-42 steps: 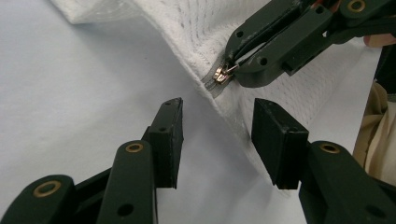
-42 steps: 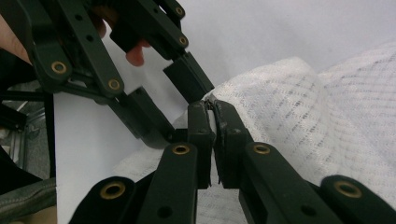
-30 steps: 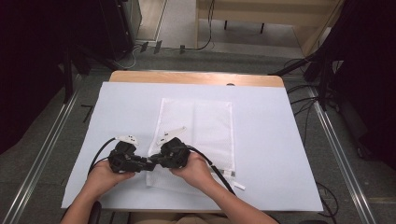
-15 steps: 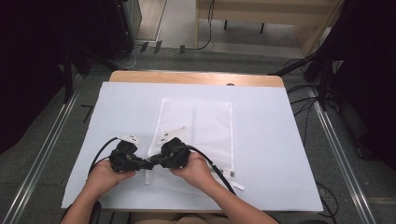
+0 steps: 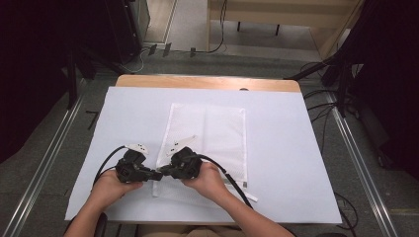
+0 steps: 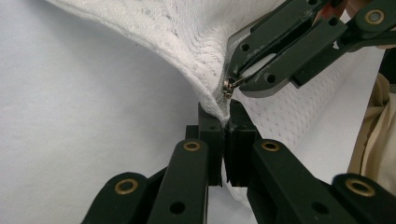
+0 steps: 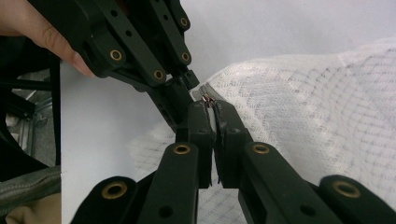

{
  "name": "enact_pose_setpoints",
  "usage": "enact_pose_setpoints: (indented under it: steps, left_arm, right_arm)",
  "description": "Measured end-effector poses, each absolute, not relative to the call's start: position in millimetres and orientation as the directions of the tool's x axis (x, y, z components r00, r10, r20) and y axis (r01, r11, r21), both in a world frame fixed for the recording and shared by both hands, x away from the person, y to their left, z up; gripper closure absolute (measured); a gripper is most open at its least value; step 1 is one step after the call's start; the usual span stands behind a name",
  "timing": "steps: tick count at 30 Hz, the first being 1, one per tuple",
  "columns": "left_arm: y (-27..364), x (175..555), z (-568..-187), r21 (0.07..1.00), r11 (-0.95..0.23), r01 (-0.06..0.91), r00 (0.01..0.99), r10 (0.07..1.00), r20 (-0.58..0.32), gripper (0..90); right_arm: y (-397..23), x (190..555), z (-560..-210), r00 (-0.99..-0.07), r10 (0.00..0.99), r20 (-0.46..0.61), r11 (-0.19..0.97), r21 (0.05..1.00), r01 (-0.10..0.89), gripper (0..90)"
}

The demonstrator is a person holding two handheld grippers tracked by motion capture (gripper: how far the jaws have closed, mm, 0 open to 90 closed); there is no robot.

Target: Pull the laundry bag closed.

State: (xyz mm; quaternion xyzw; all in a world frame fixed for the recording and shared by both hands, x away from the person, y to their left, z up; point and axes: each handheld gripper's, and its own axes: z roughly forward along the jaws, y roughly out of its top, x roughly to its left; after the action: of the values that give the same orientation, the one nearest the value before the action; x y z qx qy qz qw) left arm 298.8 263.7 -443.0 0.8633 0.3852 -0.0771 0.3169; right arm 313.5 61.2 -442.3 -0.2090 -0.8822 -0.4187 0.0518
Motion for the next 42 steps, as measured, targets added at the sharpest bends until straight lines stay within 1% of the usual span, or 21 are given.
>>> enact_pose_setpoints:
  steps: [8, 10, 14, 15, 22, 24, 25, 26, 27, 29, 32, 33, 34, 35, 36, 37, 41, 42]
  left_arm:
    - [264.4, 297.7, -441.8, 0.494, -0.503, 0.709, 0.694, 0.619, -0.367, 88.3]
    - [264.9, 297.4, -440.6, 0.498, -0.505, 0.705, 0.697, 0.62, -0.359, 88.5]
    - [264.9, 296.9, -440.9, 0.503, -0.508, 0.699, 0.703, 0.616, -0.355, 88.4]
    - [265.1, 296.8, -440.3, 0.504, -0.51, 0.697, 0.705, 0.615, -0.353, 88.5]
    - [263.2, 295.8, -440.6, 0.505, -0.532, 0.679, 0.724, 0.602, -0.338, 88.3]
    - [262.3, 296.9, -441.8, 0.493, -0.534, 0.687, 0.718, 0.604, -0.346, 87.4]
    - [261.1, 296.9, -442.5, 0.488, -0.535, 0.69, 0.716, 0.608, -0.345, 84.6]
    - [260.4, 297.6, -443.4, 0.482, -0.536, 0.693, 0.712, 0.609, -0.348, 84.6]
    - [259.8, 298.6, -444.3, 0.474, -0.538, 0.696, 0.711, 0.608, -0.354, 77.1]
    - [259.5, 300.2, -446.1, 0.465, -0.538, 0.703, 0.706, 0.608, -0.364, 77.4]
    - [260.6, 300.9, -444.7, 0.483, -0.525, 0.701, 0.707, 0.602, -0.37, 77.4]
    - [261.0, 300.9, -444.1, 0.488, -0.522, 0.7, 0.707, 0.601, -0.372, 79.7]
    - [261.1, 301.1, -443.8, 0.487, -0.52, 0.702, 0.706, 0.601, -0.375, 79.7]
    - [260.9, 301.0, -443.8, 0.484, -0.523, 0.702, 0.706, 0.601, -0.374, 84.0]
    - [260.6, 300.8, -443.8, 0.482, -0.525, 0.701, 0.706, 0.603, -0.371, 84.0]
    - [260.8, 300.9, -443.9, 0.479, -0.524, 0.705, 0.704, 0.603, -0.376, 86.2]
    - [261.2, 301.0, -442.9, 0.483, -0.513, 0.71, 0.699, 0.598, -0.392, 87.5]
    - [260.9, 300.7, -442.7, 0.488, -0.513, 0.706, 0.702, 0.6, -0.384, 87.5]
  right_arm:
    - [57.9, 313.4, -444.0, -0.907, 0.322, 0.27, 0.564, 0.715, 0.413, 87.9]
    - [57.0, 312.8, -444.8, -0.911, 0.326, 0.255, 0.566, 0.719, 0.403, 87.9]
    - [56.9, 312.8, -445.3, -0.908, 0.328, 0.262, 0.566, 0.715, 0.41, 87.9]
    - [56.5, 312.2, -445.2, -0.913, 0.324, 0.249, 0.57, 0.719, 0.398, 88.0]
    - [54.5, 312.3, -445.4, -0.91, 0.318, 0.265, 0.566, 0.717, 0.407, 87.9]
    - [54.8, 311.8, -445.0, -0.911, 0.314, 0.269, 0.568, 0.715, 0.407, 87.9]
    - [55.6, 311.4, -445.0, -0.913, 0.31, 0.266, 0.57, 0.716, 0.402, 87.9]
    - [55.6, 311.4, -445.0, -0.913, 0.31, 0.266, 0.57, 0.716, 0.402, 87.9]
    - [56.1, 310.9, -444.6, -0.916, 0.304, 0.262, 0.57, 0.72, 0.396, 87.8]
    - [56.2, 310.9, -444.3, -0.914, 0.304, 0.267, 0.567, 0.721, 0.399, 87.8]
    - [56.5, 311.3, -443.1, -0.914, 0.298, 0.276, 0.56, 0.725, 0.401, 87.8]
    - [57.0, 311.5, -443.5, -0.914, 0.293, 0.282, 0.561, 0.723, 0.403, 87.8]
    - [57.0, 311.5, -443.5, -0.914, 0.293, 0.282, 0.561, 0.723, 0.403, 87.8]
    - [57.8, 311.2, -444.2, -0.916, 0.285, 0.281, 0.565, 0.723, 0.398, 87.8]
    - [57.8, 311.2, -444.2, -0.916, 0.285, 0.281, 0.565, 0.723, 0.398, 87.8]
    - [57.9, 310.8, -444.2, -0.915, 0.287, 0.283, 0.563, 0.723, 0.4, 87.9]
    - [56.7, 311.9, -443.4, -0.914, 0.289, 0.286, 0.561, 0.723, 0.403, 87.8]
    - [56.7, 311.9, -443.4, -0.914, 0.289, 0.286, 0.561, 0.723, 0.403, 87.8]
